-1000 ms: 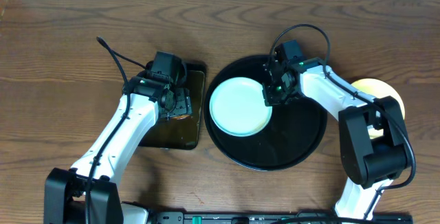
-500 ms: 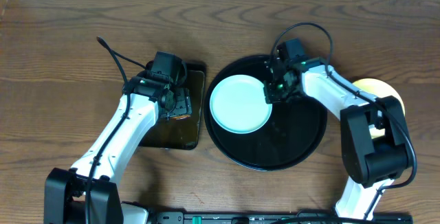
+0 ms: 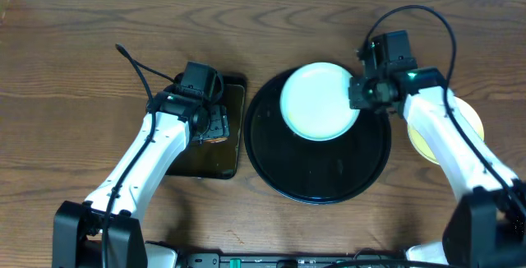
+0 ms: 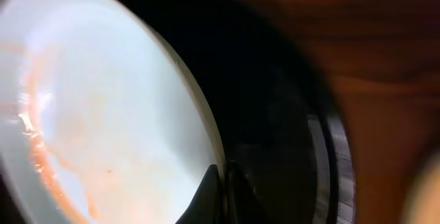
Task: Clean dirty plates on tray and stack at the side
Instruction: 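Lift the pale green plate with the right gripper and carry it right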
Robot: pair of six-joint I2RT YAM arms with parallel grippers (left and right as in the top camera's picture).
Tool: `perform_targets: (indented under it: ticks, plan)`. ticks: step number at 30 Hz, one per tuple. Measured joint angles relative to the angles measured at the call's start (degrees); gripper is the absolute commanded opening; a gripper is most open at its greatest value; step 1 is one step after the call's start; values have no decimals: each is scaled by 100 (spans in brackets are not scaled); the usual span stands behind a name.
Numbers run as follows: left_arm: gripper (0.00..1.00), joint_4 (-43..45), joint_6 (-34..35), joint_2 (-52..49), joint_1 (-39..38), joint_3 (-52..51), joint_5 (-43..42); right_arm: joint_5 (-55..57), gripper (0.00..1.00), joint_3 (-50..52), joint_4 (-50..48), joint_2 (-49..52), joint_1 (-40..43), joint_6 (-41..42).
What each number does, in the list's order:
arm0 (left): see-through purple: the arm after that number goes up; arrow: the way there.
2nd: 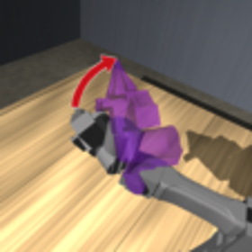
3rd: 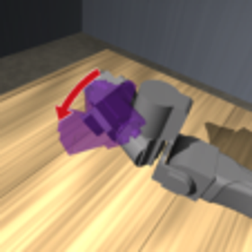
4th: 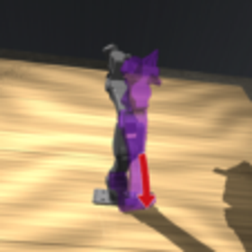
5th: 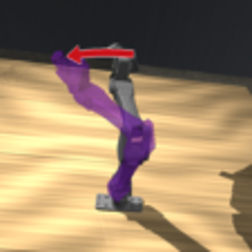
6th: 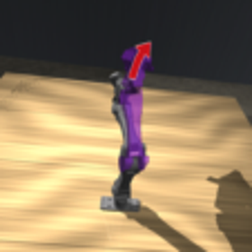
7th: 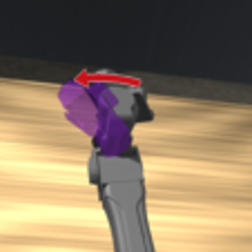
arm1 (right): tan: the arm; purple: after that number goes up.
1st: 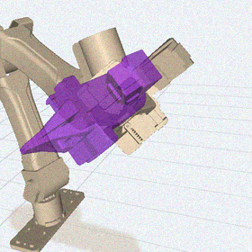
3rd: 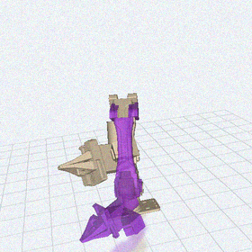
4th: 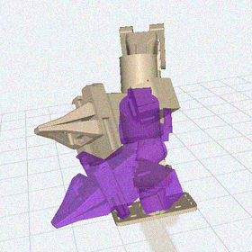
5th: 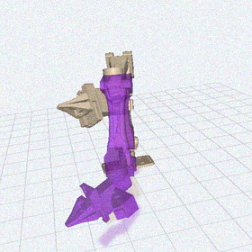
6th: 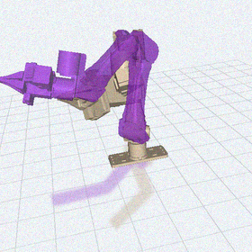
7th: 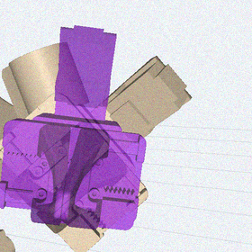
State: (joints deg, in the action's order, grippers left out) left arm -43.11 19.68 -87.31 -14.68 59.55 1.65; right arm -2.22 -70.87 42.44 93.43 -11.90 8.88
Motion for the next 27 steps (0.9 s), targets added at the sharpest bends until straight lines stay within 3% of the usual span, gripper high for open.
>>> perform_targets:
  ticks: [13, 27]
  plan:
    - [80, 7, 0, 0, 0, 0, 0, 1700, 1, 2, 44, -1207, -149, -603]
    - [81, 52, 0, 0, 0, 0, 0, 5226, 1, 2, -22, -1364, -2050, -1123]
